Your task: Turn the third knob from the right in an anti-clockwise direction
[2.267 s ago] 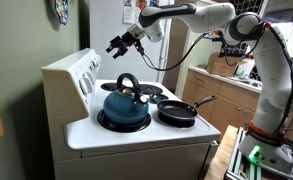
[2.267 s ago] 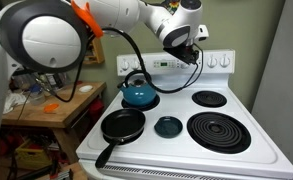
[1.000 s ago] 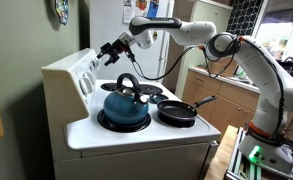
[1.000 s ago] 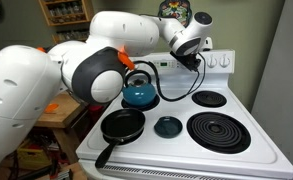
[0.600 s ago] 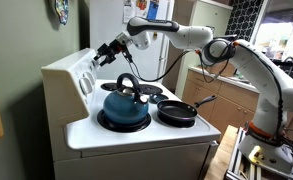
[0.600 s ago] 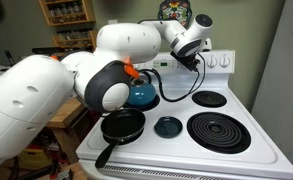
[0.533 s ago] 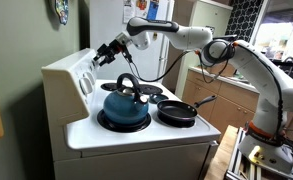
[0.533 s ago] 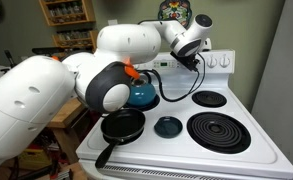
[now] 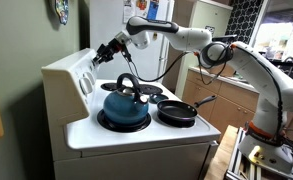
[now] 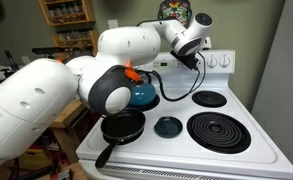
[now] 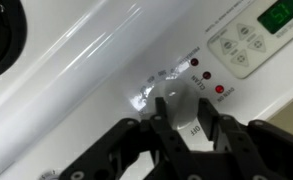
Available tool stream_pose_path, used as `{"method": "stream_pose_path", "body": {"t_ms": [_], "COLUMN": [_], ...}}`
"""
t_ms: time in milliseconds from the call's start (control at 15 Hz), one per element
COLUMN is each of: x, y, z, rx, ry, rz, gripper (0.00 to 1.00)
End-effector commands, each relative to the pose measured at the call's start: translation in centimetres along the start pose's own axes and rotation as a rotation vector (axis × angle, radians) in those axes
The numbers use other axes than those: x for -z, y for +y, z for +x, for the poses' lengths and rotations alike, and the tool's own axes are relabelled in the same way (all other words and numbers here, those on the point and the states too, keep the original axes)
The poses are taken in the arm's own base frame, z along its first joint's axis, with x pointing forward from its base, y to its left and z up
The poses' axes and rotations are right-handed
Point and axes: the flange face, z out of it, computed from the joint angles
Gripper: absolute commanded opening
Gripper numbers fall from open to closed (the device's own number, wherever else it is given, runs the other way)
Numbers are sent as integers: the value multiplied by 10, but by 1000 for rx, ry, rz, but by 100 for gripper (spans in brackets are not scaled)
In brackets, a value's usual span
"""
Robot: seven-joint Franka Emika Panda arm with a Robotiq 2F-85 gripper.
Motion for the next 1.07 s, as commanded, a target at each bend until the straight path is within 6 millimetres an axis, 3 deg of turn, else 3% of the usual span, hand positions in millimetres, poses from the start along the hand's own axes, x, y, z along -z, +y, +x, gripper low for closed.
{"method": "stream_pose_path", "body": {"t_ms": [0, 67, 333, 400, 533, 600, 867, 1000], "x": [-5, -4, -2, 0, 4, 6, 6, 5], "y": [3, 2, 4, 4, 3, 3, 2, 4], "z": [-1, -1, -1, 0, 2, 3, 3, 1], "rx": [-13, -16, -20, -18, -17, -15, -21, -29], "ry": [-28, -29, -29, -26, -17, -14, -24, -38], "rz": [-37, -38, -38, -35, -35, -35, -31, -40], "gripper": [49, 63, 92, 89, 62, 62, 31, 24]}}
